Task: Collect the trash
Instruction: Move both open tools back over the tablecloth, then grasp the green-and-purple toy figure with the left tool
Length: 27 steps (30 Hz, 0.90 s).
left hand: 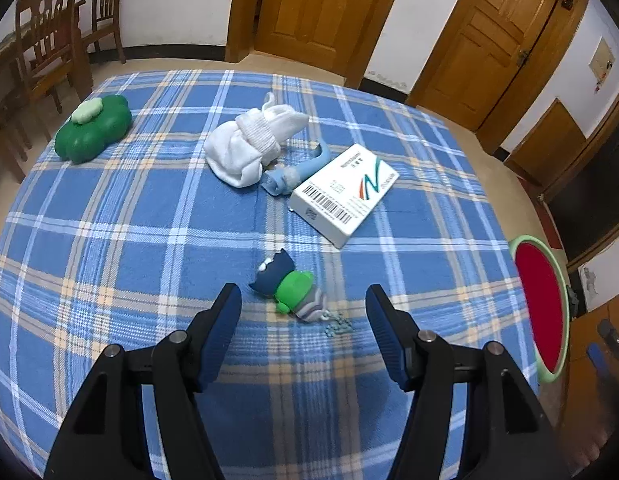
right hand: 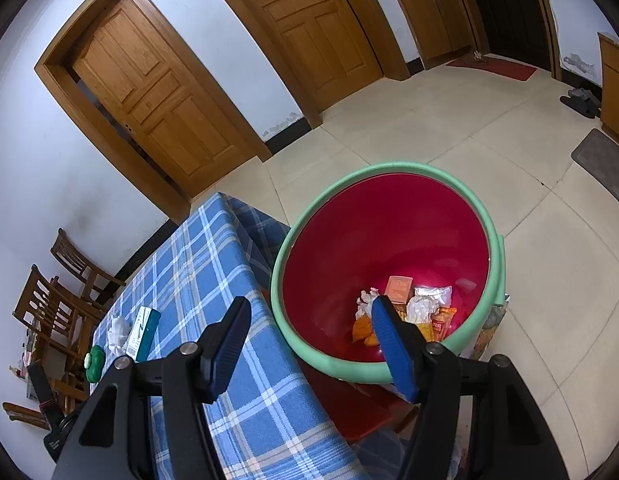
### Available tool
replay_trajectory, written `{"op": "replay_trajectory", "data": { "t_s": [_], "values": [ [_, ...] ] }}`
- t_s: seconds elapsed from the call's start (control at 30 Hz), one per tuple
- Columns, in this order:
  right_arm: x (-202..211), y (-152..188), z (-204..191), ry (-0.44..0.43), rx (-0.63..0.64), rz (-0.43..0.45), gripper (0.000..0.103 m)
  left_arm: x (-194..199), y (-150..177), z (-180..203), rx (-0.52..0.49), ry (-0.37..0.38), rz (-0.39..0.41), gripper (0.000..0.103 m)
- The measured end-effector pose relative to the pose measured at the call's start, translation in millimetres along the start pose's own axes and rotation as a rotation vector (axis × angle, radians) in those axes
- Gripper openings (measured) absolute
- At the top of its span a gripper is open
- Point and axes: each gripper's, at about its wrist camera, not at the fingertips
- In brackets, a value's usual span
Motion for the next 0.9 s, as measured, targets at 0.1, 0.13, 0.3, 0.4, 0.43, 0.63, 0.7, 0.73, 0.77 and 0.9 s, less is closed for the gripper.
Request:
{"op": "replay_trajectory", "data": {
  "t_s": [0.1, 0.13, 0.3, 0.4, 0.43, 0.63, 0.7, 0.73, 0.77, 0.9],
  "values": [
    [-1, 0, 1, 0.003, -0.003, -0.004, 0.066, -7, -2, 1, -0.009, -0.023, 0.005, 0.064],
    [-2, 0, 1, 0.005, -0.003, -0.006, 0.066, -9, -2, 1, -0.013, -0.032, 0.007, 0.064],
    [-6, 1, 3, 0.012, -0.010, -0.017, 0.066, -20, -3, 0, -0.024, -0.061, 0.007, 0.064],
    [-9, 2, 3, 0.012, -0.012, -0.025, 0.066, -21, -1, 4, -0.057, -0.072, 0.027, 0.063],
    [-10, 3, 2, 0.011, -0.012, -0.029, 0.066, -21, 0, 6, -0.072, -0.078, 0.035, 0.060],
    [-10, 5, -5, -0.003, 0.003, -0.035, 0.066, -21, 3, 12, -0.127, -0.106, 0.068, 0.046],
    [-9, 6, -9, -0.007, 0.009, -0.036, 0.066, -20, 3, 11, -0.125, -0.099, 0.072, 0.046],
    [-8, 8, -12, -0.011, 0.015, -0.036, 0.066, -20, 3, 10, -0.125, -0.095, 0.072, 0.046],
    [-7, 9, -14, -0.014, 0.021, -0.037, 0.066, -20, 4, 9, -0.124, -0.091, 0.070, 0.046],
    [-3, 12, -24, -0.029, 0.044, -0.038, 0.066, -16, 6, 4, -0.103, -0.047, 0.053, 0.045]
  ]
}}
Point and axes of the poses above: each gripper's, at about its wrist camera, not at the fingertips, and x roughly against the way its jaws point, z to its right, y to its underside, and after that the axes turned 1 degree about x, right-handed
